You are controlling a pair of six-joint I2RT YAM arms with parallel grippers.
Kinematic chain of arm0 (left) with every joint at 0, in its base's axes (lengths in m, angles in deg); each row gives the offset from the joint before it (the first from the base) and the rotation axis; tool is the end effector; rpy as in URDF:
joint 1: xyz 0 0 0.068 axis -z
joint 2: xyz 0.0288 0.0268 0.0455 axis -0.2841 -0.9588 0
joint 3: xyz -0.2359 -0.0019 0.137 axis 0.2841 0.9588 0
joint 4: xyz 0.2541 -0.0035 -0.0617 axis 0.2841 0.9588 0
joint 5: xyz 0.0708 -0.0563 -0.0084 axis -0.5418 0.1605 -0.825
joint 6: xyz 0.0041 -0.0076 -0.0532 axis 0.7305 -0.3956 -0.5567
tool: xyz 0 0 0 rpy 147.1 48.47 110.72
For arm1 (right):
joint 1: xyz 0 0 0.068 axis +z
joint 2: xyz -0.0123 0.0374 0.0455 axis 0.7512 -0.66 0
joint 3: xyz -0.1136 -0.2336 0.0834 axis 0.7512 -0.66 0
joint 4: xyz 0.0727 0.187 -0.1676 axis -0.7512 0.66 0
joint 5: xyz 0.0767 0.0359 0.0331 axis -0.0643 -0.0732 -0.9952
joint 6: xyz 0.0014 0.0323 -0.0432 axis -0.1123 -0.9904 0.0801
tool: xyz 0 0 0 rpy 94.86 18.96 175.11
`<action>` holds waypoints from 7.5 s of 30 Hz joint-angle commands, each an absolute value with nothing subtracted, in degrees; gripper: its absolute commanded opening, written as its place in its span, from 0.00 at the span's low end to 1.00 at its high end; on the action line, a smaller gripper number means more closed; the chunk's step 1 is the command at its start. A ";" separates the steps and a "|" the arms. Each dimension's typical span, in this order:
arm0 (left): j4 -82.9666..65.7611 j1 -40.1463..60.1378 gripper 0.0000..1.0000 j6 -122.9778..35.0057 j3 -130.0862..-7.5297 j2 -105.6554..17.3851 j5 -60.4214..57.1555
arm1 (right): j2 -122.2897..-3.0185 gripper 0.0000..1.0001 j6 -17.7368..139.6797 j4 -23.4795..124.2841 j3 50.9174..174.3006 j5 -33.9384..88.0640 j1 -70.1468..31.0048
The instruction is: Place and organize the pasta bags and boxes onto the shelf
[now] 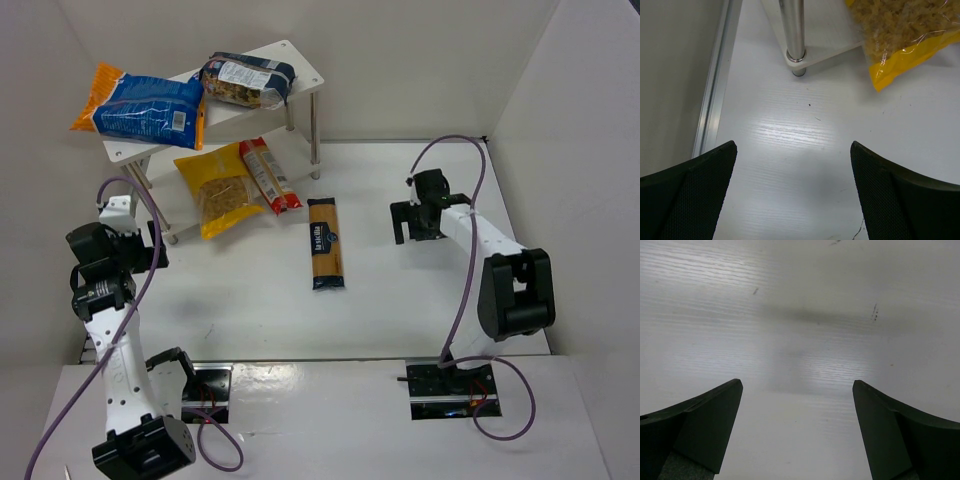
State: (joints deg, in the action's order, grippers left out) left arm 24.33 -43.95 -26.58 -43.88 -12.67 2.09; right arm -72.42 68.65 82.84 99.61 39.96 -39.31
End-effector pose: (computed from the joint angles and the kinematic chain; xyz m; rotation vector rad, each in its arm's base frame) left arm 0.1521 0.0707 0.3204 -0.2549 2.0271 0.1489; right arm 0.3169 0.0491 0.2185 -0.2044 2.6259 -0.0704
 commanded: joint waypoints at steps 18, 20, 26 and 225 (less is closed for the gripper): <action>21.71 -45.95 1.00 -26.96 -44.28 -8.11 1.88 | -82.82 0.99 50.13 68.44 110.10 46.56 -8.46; 21.71 -46.56 1.00 -26.96 -43.75 -8.10 1.88 | -85.01 0.99 49.59 68.44 110.10 49.37 -7.04; 21.71 -46.56 1.00 -27.48 -43.75 -7.58 1.36 | -88.35 0.99 46.08 69.05 110.10 53.86 -6.51; 21.19 -47.09 1.00 -26.96 -43.22 -4.94 2.41 | -63.93 0.00 77.37 75.90 114.23 24.95 -8.53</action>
